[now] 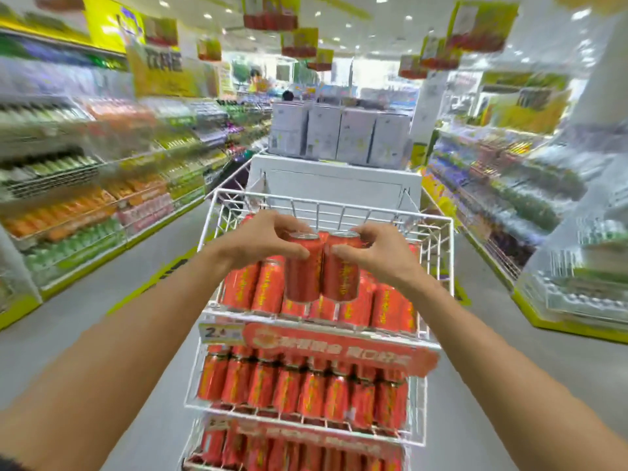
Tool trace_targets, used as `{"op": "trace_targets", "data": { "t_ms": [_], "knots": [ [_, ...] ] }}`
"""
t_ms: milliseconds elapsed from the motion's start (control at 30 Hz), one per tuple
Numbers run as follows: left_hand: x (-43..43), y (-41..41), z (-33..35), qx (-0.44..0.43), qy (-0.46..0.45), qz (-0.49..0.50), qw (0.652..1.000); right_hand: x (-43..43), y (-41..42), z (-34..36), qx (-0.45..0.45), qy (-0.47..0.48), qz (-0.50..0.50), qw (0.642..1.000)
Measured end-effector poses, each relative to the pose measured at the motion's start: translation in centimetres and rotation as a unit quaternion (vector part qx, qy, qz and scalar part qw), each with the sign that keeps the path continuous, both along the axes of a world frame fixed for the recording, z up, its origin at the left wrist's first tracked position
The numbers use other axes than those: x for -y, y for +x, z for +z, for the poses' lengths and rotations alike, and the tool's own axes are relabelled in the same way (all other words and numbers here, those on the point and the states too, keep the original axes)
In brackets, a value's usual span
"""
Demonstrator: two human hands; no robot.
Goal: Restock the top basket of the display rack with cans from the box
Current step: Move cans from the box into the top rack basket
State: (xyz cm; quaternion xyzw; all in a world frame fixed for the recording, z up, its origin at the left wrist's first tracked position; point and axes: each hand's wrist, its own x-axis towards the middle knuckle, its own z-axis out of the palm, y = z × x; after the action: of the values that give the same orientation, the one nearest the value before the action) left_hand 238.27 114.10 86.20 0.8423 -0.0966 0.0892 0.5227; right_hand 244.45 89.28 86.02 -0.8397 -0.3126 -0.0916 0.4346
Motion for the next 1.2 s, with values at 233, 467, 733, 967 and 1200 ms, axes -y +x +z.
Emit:
{"op": "trace_targets", "data": {
  "t_ms": [233, 467, 733, 967, 1200],
  "knots": [
    [-0.7, 7.4, -3.9, 0.009, -0.096, 0.118, 0.988, -3.0, 7.1, -2.5, -0.042, 0.032, -0.052, 0.997],
    [-0.6, 11.7, -5.5, 0.011, -0.168, 0.14, 0.976, -3.4, 10.6, -3.4, -0.074, 0.036, -0.064, 0.995],
    [-0.3, 13.2, -6.1, 0.015, -0.194, 0.172, 0.966, -4.0, 11.8, -4.0, -0.076, 0.034, -0.087, 0.993],
    [0.0, 13.3, -7.0, 0.01, -0.097, 0.179, 0.979, -4.4, 12.5, -3.9, -0.104, 0.029, -0.092, 0.99],
    [1.0, 13.7, -6.9, 0.016, 0.001, 0.239, 0.971, -4.8, 13.3, -4.5, -0.118, 0.021, -0.111, 0.987]
  ]
}}
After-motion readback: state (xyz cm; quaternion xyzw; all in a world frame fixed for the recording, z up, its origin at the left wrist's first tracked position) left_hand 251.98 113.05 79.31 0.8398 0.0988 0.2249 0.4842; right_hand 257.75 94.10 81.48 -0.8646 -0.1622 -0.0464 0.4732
